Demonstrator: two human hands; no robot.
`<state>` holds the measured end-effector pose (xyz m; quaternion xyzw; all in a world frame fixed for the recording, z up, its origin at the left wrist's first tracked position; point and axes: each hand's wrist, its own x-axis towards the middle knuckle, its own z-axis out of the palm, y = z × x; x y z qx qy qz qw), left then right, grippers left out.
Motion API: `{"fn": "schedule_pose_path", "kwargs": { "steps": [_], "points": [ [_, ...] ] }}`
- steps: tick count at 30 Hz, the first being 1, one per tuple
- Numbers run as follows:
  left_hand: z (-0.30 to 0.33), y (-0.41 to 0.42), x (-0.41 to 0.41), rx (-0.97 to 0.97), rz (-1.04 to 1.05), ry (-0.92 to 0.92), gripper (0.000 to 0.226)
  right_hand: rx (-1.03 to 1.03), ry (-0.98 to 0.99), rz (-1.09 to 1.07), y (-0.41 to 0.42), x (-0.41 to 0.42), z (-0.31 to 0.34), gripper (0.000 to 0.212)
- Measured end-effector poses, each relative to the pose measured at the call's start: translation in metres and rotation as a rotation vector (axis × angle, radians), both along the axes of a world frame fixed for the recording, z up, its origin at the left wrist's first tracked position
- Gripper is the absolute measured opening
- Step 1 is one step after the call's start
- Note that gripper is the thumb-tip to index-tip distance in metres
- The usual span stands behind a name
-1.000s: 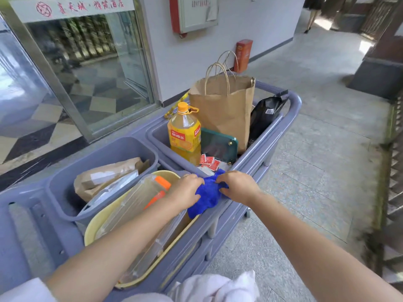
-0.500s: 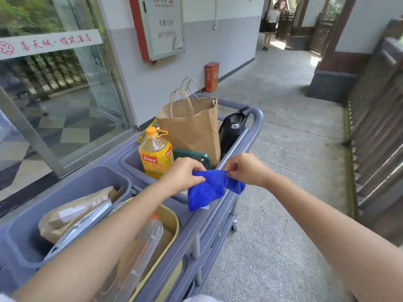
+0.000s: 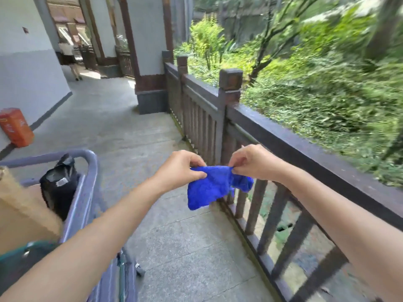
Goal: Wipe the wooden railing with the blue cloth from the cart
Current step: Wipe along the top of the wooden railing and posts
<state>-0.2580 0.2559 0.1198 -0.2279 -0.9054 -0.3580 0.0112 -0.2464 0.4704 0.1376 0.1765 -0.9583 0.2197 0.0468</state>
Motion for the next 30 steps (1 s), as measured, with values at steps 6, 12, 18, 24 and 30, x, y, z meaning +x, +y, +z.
{"fn": "schedule_pose_path", "kwargs": {
  "steps": [6, 12, 18, 24, 30],
  "points": [
    [0.01, 0.157, 0.003, -0.048, -0.397, 0.03, 0.012, 0.088, 0.001, -0.318, 0.136, 0.081, 0.014, 0.009],
    [0.032, 0.299, 0.039, -0.086, -0.674, 0.107, 0.01, 0.144, 0.023, -0.576, 0.241, 0.168, 0.037, 0.009],
    [0.042, 0.396, 0.086, -0.038, -0.851, 0.204, 0.007, 0.225, 0.029, -0.801, 0.31, 0.236, 0.054, 0.011],
    [0.034, 0.461, 0.115, 0.034, -0.94, 0.257, 0.004, 0.403, 0.022, -1.004, 0.348, 0.251, 0.052, 0.02],
    [-0.007, 0.51, 0.121, -0.082, -1.036, 0.249, 0.008, 0.54, -0.129, -1.176, 0.369, 0.255, 0.013, 0.023]
  ]
}}
